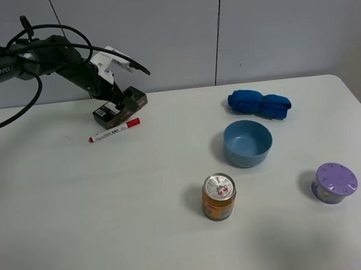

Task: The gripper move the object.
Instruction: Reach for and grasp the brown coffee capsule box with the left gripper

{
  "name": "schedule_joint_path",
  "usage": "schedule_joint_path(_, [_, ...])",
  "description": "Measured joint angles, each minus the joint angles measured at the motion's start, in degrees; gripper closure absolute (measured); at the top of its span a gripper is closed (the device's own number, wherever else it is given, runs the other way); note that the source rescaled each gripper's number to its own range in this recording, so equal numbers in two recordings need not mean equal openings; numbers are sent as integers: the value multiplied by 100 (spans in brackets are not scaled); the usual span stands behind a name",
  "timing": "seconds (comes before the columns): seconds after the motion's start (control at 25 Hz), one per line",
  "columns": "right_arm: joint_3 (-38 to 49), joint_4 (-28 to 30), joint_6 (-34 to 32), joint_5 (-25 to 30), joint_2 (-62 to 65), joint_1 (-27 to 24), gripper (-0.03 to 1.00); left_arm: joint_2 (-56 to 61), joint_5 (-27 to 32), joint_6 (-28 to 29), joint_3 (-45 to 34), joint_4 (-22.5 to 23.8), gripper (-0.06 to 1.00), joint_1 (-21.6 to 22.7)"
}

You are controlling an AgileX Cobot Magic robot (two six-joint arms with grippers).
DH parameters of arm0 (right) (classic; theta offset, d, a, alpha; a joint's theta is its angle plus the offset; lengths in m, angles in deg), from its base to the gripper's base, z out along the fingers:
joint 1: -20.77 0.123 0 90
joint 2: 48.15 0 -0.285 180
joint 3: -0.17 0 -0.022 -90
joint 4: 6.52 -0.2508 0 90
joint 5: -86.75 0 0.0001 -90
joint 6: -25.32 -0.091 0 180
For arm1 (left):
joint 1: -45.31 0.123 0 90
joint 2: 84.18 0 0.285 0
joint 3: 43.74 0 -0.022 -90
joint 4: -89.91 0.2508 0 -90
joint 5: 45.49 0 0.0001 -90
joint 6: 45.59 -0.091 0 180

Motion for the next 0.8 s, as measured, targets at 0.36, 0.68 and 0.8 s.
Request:
schedule_joint_path(0.36, [0, 0, 0, 0, 0, 0, -3, -207, -342, -259, 0, 6, -6, 49])
schedule_joint_path(0.68, [0, 0, 0, 0, 0, 0, -3, -264, -669, -430, 0, -34, -6, 82])
schedule_joint_path(0.8, [0, 0, 0, 0, 0, 0, -3, -314, -742, -463, 4, -90, -6, 112])
